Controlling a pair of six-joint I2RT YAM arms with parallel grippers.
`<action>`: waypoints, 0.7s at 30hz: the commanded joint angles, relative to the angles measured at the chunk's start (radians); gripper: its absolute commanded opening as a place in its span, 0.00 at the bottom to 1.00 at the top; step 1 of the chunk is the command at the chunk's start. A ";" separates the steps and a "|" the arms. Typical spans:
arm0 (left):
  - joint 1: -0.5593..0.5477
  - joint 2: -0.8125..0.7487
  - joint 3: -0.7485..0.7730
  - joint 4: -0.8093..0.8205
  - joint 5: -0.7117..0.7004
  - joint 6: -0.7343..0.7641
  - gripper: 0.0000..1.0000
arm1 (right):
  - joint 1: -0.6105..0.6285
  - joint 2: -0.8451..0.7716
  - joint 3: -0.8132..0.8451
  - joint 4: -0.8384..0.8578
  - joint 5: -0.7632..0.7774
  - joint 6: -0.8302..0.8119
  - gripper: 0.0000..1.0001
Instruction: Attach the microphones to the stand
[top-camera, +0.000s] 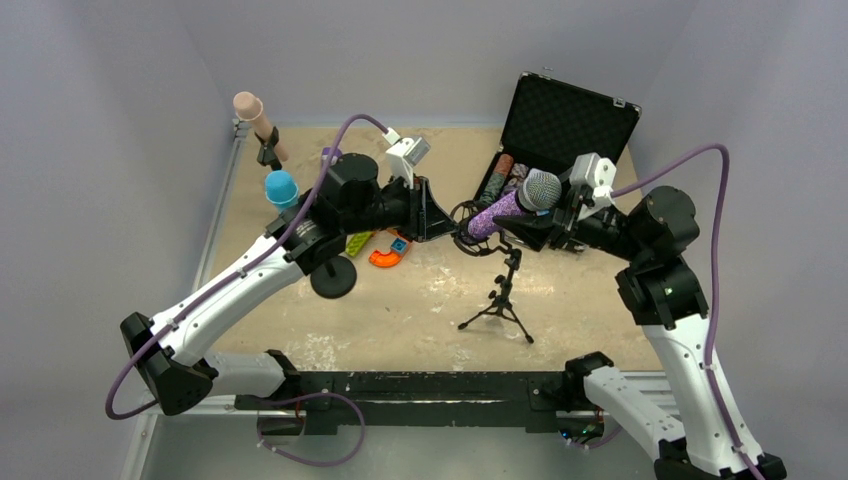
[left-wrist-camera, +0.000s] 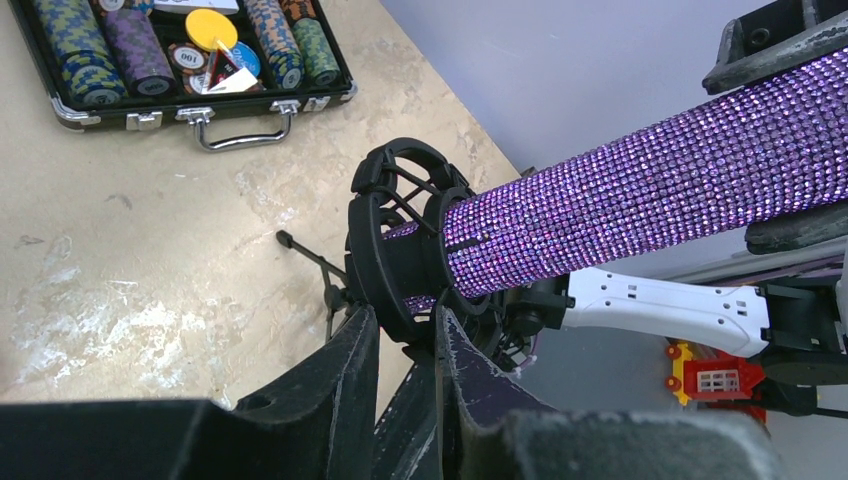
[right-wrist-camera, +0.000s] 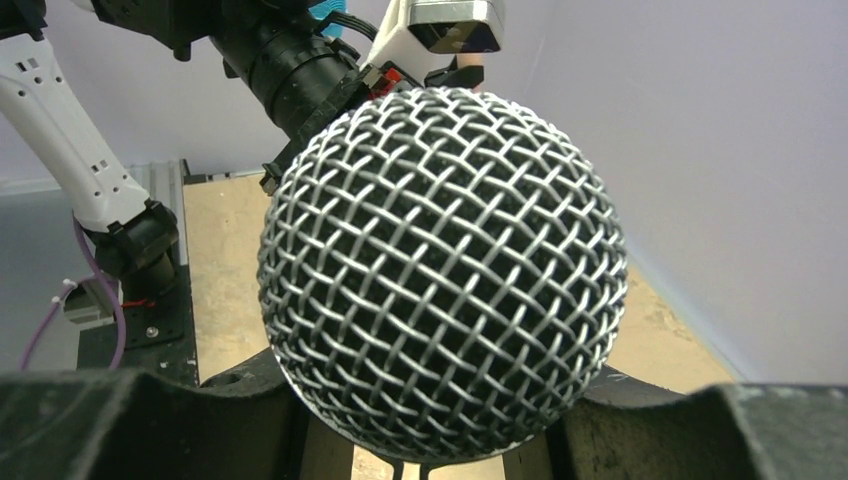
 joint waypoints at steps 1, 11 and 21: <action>-0.031 -0.063 0.011 0.174 0.132 0.013 0.00 | -0.007 0.114 -0.072 -0.249 0.067 -0.116 0.00; -0.031 -0.052 0.015 0.180 0.152 0.017 0.00 | 0.029 0.138 -0.058 -0.287 0.065 -0.129 0.00; -0.029 -0.061 -0.007 0.192 0.169 0.029 0.00 | -0.048 0.231 -0.133 -0.166 -0.045 0.098 0.00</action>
